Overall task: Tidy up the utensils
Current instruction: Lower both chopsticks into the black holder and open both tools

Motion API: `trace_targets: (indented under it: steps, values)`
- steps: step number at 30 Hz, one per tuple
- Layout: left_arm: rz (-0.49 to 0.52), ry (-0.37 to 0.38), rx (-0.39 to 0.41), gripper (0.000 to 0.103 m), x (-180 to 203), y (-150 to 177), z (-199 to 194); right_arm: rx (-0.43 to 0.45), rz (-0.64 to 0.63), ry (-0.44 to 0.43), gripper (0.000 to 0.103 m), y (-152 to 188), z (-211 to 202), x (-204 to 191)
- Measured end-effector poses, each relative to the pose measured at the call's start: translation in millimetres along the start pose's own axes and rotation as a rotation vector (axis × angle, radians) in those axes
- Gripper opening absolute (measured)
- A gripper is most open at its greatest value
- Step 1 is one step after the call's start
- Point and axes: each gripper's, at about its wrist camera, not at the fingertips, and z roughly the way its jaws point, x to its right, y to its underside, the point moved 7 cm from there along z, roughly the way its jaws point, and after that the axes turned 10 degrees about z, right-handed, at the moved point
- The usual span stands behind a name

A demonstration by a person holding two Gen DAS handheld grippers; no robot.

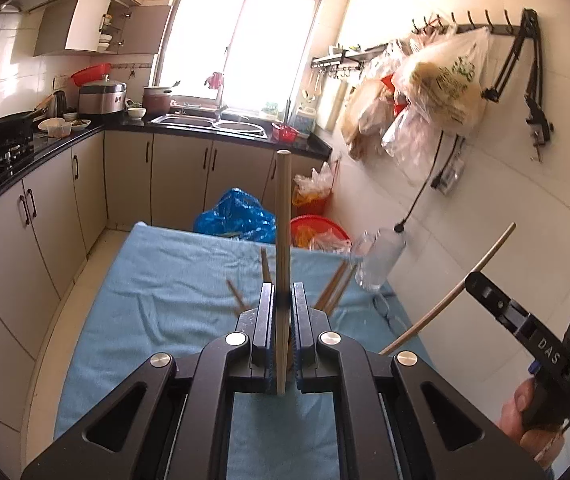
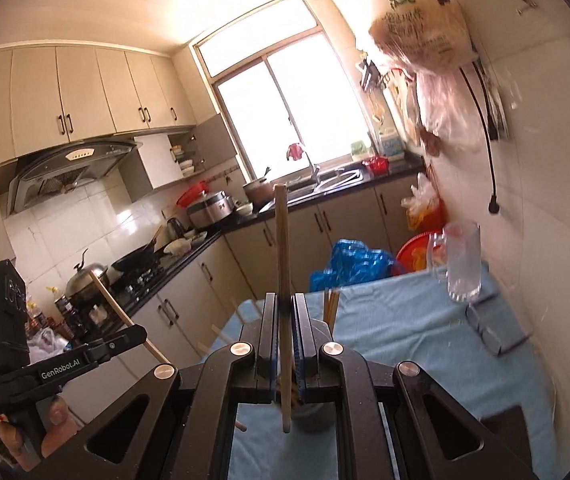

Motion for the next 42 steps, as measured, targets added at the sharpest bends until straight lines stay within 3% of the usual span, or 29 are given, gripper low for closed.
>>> trace_targets:
  steps: [6,15,42]
  values:
    - [-0.044,0.008,-0.007,0.007,-1.2,-15.1,33.2,0.014,0.016,0.000,0.007,-16.1,24.9,-4.1]
    - [-0.059,0.003,-0.074,0.007,-9.4,5.2,79.1,-0.045,0.023,0.048,0.007,0.3,70.3,14.3]
    - [-0.015,-0.020,-0.133,0.009,-13.3,41.0,110.0,-0.226,0.033,0.096,0.009,61.3,125.6,49.1]
